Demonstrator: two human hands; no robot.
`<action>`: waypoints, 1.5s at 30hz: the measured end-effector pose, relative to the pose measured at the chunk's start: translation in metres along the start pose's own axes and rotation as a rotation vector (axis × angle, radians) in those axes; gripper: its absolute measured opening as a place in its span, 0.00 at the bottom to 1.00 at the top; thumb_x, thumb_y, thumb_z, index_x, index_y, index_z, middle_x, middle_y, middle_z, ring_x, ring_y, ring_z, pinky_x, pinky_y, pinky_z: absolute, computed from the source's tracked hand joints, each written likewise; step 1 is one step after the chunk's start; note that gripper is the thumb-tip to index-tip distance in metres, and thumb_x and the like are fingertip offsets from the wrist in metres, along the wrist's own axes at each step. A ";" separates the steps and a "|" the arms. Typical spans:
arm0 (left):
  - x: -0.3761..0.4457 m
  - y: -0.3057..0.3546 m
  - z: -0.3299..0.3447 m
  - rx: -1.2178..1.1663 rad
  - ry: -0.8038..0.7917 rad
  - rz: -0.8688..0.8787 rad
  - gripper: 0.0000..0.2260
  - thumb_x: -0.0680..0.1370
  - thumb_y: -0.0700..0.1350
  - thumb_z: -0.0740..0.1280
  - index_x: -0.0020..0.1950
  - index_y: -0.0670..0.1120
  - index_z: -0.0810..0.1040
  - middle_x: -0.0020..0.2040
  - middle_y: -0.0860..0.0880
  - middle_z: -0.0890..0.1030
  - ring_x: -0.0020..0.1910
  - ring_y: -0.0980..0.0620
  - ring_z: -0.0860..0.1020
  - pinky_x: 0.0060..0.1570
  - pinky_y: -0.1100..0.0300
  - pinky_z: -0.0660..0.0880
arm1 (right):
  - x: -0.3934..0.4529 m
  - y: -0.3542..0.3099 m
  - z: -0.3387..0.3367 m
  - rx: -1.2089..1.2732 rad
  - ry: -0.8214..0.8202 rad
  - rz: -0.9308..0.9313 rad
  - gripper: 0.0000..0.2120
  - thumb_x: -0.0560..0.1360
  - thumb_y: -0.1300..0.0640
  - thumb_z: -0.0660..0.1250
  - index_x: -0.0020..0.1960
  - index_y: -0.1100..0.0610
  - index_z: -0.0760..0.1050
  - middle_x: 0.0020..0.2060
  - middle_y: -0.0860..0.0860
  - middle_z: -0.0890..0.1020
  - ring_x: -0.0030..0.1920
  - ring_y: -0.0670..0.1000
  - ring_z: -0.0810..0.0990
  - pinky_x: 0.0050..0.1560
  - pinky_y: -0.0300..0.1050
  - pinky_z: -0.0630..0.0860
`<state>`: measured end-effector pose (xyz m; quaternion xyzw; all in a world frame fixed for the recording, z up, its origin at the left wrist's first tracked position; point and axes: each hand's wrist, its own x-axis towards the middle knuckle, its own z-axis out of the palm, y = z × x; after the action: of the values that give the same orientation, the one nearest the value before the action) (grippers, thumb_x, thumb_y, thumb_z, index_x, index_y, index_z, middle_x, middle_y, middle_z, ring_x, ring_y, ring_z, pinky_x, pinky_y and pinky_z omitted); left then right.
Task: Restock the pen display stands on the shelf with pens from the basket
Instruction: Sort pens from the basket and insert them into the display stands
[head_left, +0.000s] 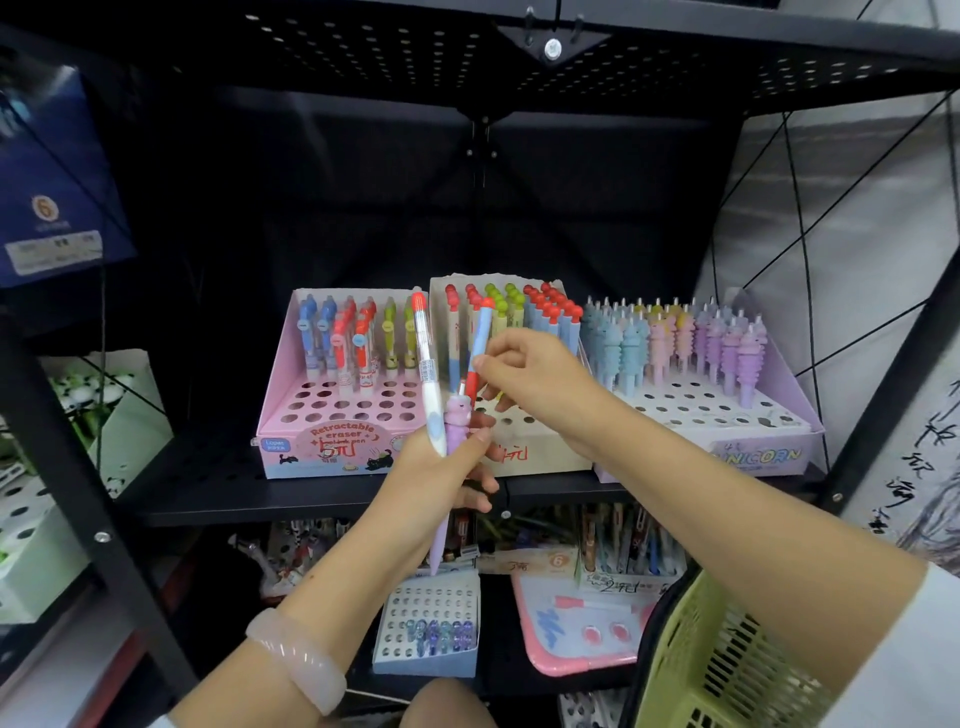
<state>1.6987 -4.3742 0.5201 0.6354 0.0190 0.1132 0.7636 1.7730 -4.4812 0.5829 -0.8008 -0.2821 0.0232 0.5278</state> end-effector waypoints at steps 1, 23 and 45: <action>0.000 0.000 -0.001 0.006 -0.008 -0.007 0.04 0.79 0.39 0.62 0.49 0.44 0.77 0.34 0.49 0.80 0.25 0.54 0.73 0.22 0.63 0.71 | 0.002 -0.001 -0.003 0.032 0.063 -0.012 0.03 0.78 0.58 0.62 0.45 0.55 0.73 0.34 0.48 0.78 0.29 0.38 0.76 0.30 0.30 0.73; 0.001 -0.009 -0.007 0.088 0.044 -0.060 0.08 0.79 0.39 0.62 0.39 0.43 0.73 0.28 0.49 0.70 0.19 0.57 0.63 0.18 0.68 0.59 | 0.003 0.047 -0.043 -0.476 0.218 -0.080 0.05 0.76 0.58 0.65 0.43 0.56 0.71 0.30 0.46 0.77 0.30 0.39 0.75 0.31 0.27 0.71; -0.003 -0.011 0.005 0.123 -0.072 -0.038 0.03 0.76 0.44 0.67 0.45 0.46 0.74 0.28 0.53 0.73 0.21 0.59 0.63 0.20 0.68 0.60 | -0.008 0.001 0.000 0.194 0.004 -0.062 0.08 0.79 0.59 0.60 0.44 0.56 0.76 0.36 0.48 0.81 0.36 0.41 0.77 0.38 0.29 0.75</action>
<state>1.6983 -4.3812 0.5104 0.6842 0.0106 0.0744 0.7254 1.7667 -4.4852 0.5797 -0.7367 -0.3023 0.0325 0.6040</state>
